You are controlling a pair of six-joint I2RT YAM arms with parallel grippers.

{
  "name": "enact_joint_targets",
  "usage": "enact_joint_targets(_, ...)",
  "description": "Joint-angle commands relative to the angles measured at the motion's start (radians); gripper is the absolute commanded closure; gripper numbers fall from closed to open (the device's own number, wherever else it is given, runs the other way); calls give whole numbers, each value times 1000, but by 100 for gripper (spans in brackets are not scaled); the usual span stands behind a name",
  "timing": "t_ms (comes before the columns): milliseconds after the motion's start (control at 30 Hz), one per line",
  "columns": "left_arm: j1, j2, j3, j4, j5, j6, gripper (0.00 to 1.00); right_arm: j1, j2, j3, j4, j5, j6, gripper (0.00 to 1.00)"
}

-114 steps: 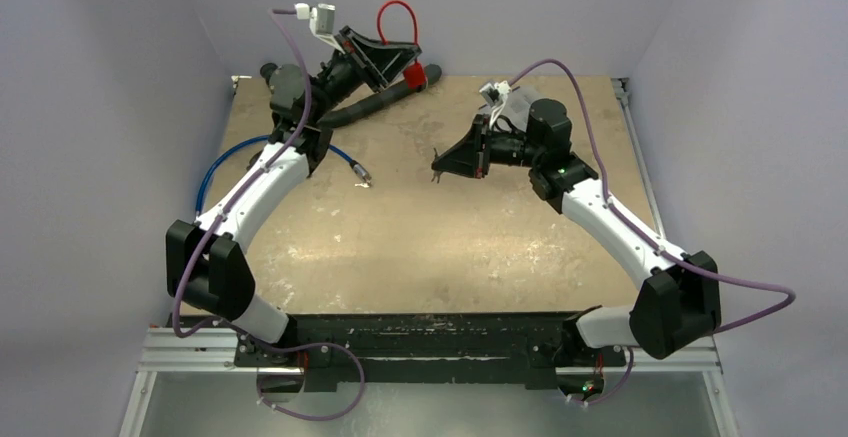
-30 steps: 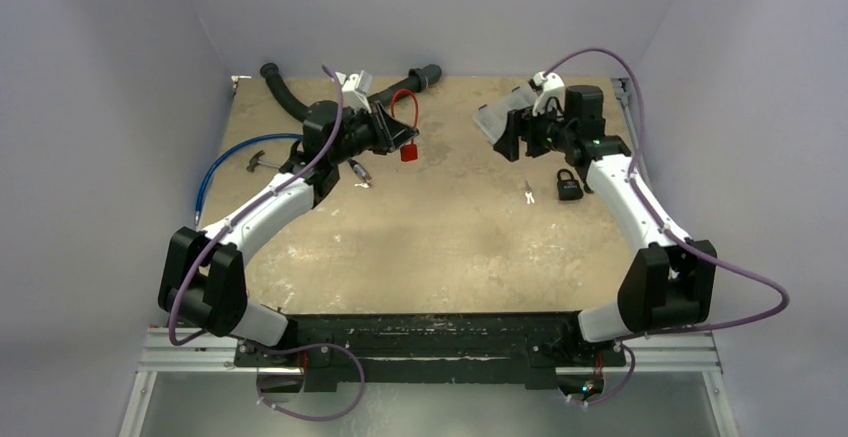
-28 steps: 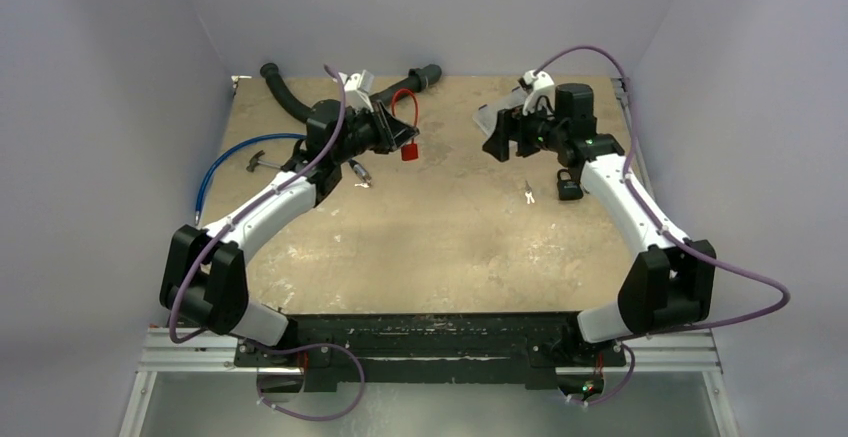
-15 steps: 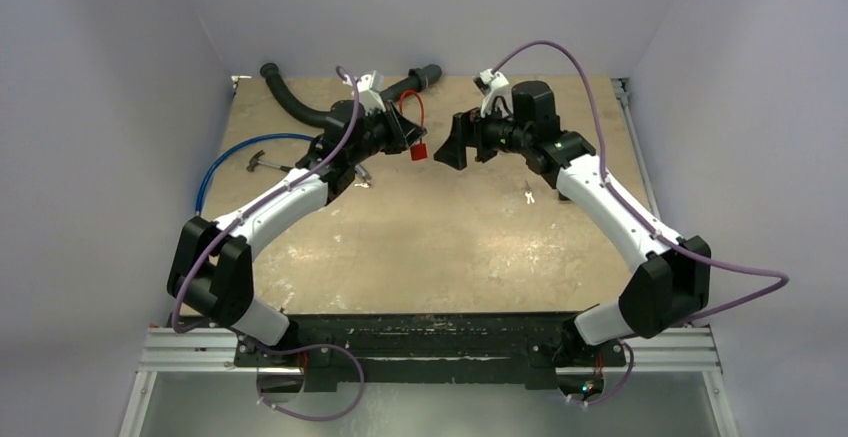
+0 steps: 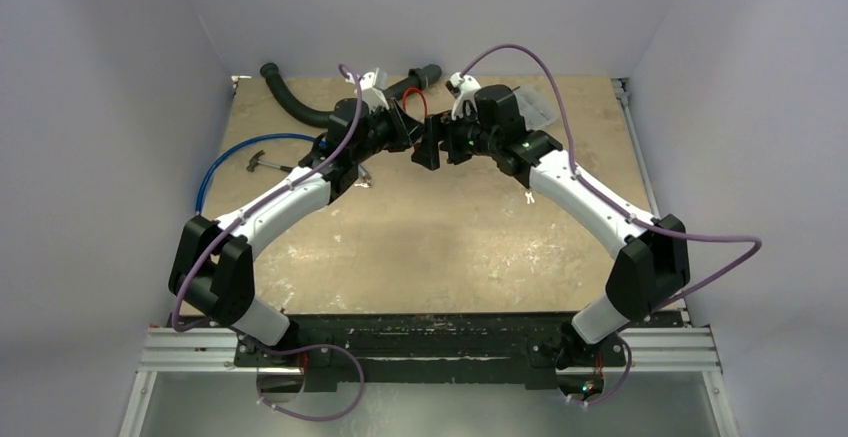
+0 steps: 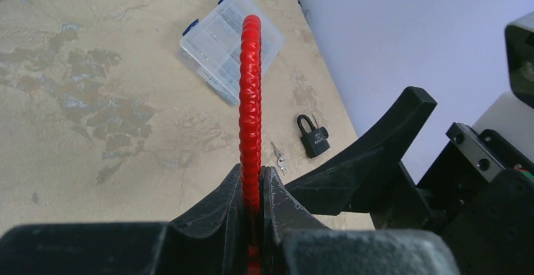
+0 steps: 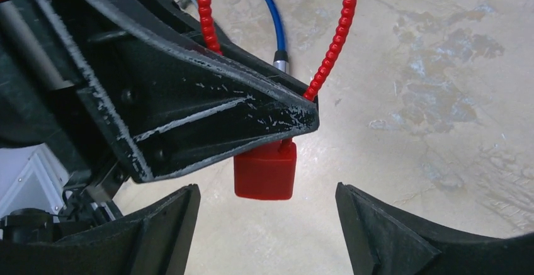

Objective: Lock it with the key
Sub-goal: Place the lock at the center of the board.

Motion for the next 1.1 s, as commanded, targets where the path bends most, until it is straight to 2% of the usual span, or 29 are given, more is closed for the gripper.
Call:
enact_joint_targets(0, -7, -7, 43, 58, -8, -27, 100, 12, 17, 76, 54, 81, 36, 15)
enact_joint_targets(333, -9, -8, 39, 62, -7, -31, 100, 20, 45, 74, 67, 84, 57, 33)
enact_joint_targets(533, -9, -13, 27, 77, 6, -53, 99, 19, 47, 68, 71, 122, 58, 31)
enact_joint_targets(733, -8, -10, 8, 106, 30, -125, 100, 20, 52, 63, 82, 134, 60, 37)
enact_joint_targets(867, -7, -11, 5, 109, 37, -128, 100, 19, 49, 60, 83, 134, 57, 46)
enact_joint_targets(1067, -7, -13, 4, 118, 49, -138, 98, 19, 41, 42, 99, 77, 66, 70)
